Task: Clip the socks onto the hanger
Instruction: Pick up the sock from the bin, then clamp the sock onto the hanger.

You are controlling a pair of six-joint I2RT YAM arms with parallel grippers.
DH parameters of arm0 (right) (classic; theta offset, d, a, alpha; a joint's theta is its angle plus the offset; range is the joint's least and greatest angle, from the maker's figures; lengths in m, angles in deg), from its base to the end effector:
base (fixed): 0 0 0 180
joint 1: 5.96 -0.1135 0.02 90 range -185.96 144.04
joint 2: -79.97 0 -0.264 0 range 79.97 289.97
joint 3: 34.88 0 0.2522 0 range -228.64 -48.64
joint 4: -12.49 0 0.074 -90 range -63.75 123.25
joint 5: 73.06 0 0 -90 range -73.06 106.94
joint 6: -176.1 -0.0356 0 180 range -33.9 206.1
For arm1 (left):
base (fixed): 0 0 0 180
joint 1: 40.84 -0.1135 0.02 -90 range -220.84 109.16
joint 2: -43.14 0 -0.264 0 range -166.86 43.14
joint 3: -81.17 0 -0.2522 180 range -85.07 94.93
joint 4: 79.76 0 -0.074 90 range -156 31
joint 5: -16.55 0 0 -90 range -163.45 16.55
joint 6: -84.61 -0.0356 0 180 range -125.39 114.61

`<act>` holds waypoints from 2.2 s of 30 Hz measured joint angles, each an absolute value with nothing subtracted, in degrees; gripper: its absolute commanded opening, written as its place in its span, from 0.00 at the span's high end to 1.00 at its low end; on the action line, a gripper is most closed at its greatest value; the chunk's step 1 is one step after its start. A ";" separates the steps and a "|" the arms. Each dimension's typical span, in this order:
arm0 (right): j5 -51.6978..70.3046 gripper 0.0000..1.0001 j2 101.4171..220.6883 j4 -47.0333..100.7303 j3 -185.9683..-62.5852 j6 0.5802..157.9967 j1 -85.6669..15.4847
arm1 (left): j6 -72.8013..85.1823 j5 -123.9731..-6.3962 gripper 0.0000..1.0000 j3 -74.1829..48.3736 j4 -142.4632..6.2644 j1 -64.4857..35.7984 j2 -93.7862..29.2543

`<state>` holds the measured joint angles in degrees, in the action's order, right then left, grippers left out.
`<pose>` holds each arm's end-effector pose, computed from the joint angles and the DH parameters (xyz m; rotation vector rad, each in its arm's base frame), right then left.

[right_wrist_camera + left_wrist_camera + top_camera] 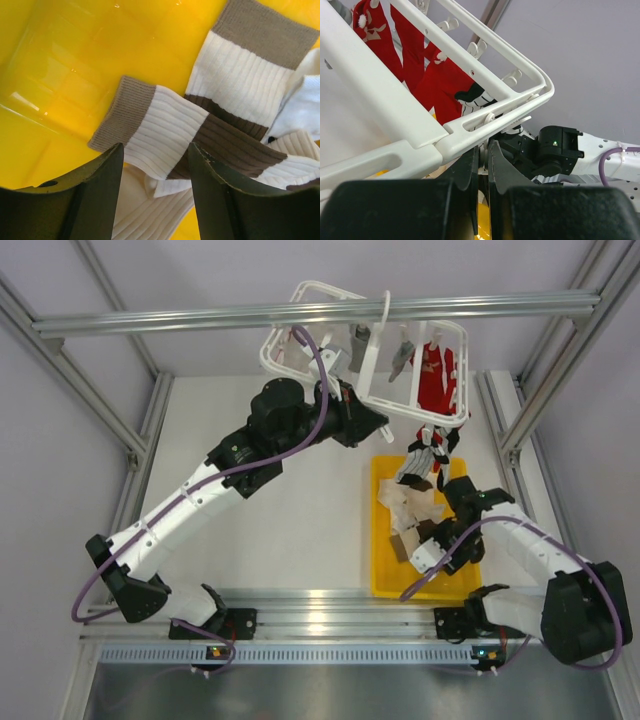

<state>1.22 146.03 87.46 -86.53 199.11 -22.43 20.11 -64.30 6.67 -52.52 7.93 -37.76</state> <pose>0.1491 0.0541 0.1838 -2.6406 1.2435 0.2564 0.2044 -0.2418 0.4741 0.4792 1.6706 -1.1095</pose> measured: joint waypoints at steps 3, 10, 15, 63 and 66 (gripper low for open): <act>1.81 0.47 146.25 86.59 -85.35 199.11 -23.22 | 20.22 -64.30 1.00 6.67 -52.54 7.93 -37.76; 2.62 0.55 148.92 85.21 -83.12 199.31 -26.30 | 20.28 -64.28 1.00 6.67 -52.52 7.87 -37.79; 2.75 0.82 151.26 85.21 -84.24 199.35 -26.94 | 20.30 -64.01 1.00 6.67 -52.48 7.62 -37.79; -20.00 1.00 123.11 48.78 -106.97 71.05 -27.15 | 23.69 -58.88 1.00 5.77 -56.30 6.44 -37.87; -16.00 1.00 123.04 44.10 -105.59 62.05 -27.15 | 24.06 -57.44 1.00 4.64 -58.12 6.12 -37.85</act>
